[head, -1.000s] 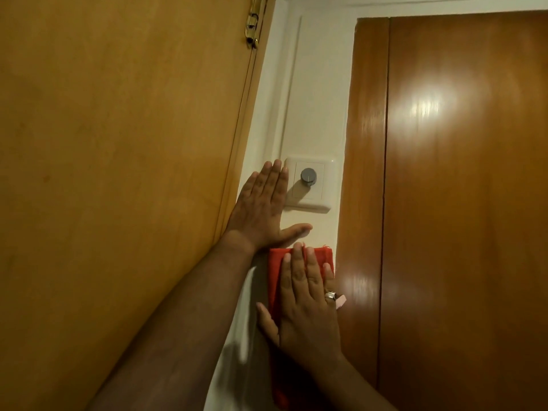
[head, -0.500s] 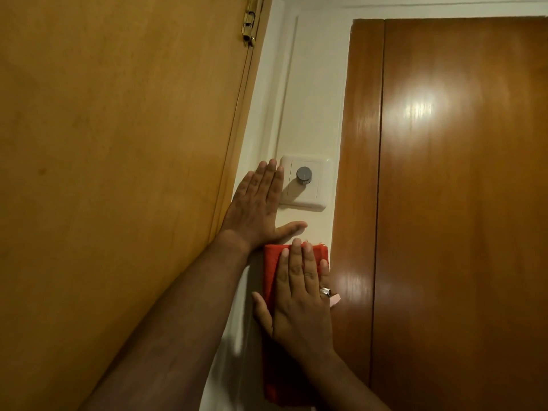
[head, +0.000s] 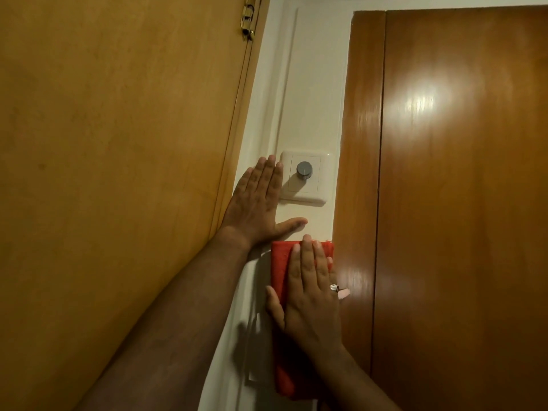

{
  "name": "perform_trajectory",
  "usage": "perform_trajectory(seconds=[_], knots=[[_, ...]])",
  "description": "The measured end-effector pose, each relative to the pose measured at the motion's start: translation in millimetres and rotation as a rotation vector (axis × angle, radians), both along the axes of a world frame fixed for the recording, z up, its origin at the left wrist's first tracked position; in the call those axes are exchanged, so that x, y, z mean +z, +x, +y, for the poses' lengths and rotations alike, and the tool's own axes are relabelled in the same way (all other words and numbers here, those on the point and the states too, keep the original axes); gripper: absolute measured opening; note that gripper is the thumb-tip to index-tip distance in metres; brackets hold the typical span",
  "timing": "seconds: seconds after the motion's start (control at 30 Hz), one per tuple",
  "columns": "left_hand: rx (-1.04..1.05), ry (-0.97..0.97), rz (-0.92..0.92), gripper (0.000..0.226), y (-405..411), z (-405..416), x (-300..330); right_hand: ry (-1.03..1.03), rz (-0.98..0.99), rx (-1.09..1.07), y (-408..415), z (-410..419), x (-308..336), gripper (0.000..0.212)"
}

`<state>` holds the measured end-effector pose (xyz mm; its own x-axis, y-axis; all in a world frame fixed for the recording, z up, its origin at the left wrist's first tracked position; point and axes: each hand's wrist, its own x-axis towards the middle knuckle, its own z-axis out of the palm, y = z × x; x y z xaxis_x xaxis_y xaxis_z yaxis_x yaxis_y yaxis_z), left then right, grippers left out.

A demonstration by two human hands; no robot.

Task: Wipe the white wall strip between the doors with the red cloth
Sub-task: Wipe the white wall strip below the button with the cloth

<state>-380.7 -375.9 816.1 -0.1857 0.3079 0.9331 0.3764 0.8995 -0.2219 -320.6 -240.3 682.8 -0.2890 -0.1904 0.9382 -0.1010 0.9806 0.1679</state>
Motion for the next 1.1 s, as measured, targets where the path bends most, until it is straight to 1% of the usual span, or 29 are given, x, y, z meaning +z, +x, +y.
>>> perform_trajectory(seconds=[0.07, 0.3, 0.37, 0.5, 0.53, 0.57, 0.6, 0.7, 0.73, 0.8, 0.83, 0.9, 1.1], knots=[[-0.002, 0.002, 0.001, 0.118, -0.9, 0.6, 0.4, -0.015, 0.005, -0.028, -0.4, -5.5, -0.1, 0.081], [0.026, -0.02, 0.004, 0.119, -0.7, 0.8, 2.5, 0.166, -0.01, -0.111, -1.6, -7.8, -1.0, 0.085], [0.026, -0.018, 0.003, 0.118, -0.1, 0.9, 2.9, 0.228, -0.026, -0.098, -1.8, -4.8, -0.8, 0.084], [0.015, -0.011, 0.016, 0.114, 0.3, 0.0, -0.1, 0.428, -0.051, -0.037, -5.0, 13.0, 5.0, 0.079], [0.012, -0.01, 0.016, 0.114, 0.7, -1.1, -0.5, 0.446, -0.046, -0.023, -5.7, 15.4, 6.6, 0.078], [0.012, -0.013, 0.013, 0.115, 1.3, -1.7, -0.3, 0.42, -0.035, -0.015, -5.6, 16.0, 6.6, 0.078], [0.015, -0.022, 0.003, 0.116, 2.1, -2.1, 0.2, 0.347, -0.018, -0.013, -5.0, 14.2, 5.0, 0.078], [0.033, -0.043, -0.021, 0.119, 3.8, -2.9, 1.3, -0.002, 0.015, -0.015, -2.8, -4.2, -4.1, 0.08], [0.031, -0.042, -0.026, 0.12, 4.1, -3.2, 1.8, -0.088, 0.017, -0.016, -2.5, -11.3, -5.9, 0.081], [0.027, -0.042, -0.032, 0.12, 4.2, -3.6, 2.2, -0.16, 0.01, -0.033, -2.4, -21.0, -6.7, 0.083], [0.028, -0.043, -0.032, 0.12, 4.3, -3.3, 1.9, -0.145, 0.007, -0.047, -2.3, -22.5, -6.5, 0.084], [0.032, -0.038, -0.03, 0.12, 4.1, -3.4, 1.1, -0.022, -0.002, -0.054, -4.1, -18.9, -8.8, 0.085], [0.017, -0.025, -0.026, 0.115, 8.2, -2.2, -0.2, 0.565, -0.074, 0.009, -3.8, 28.0, -1.6, 0.077]])
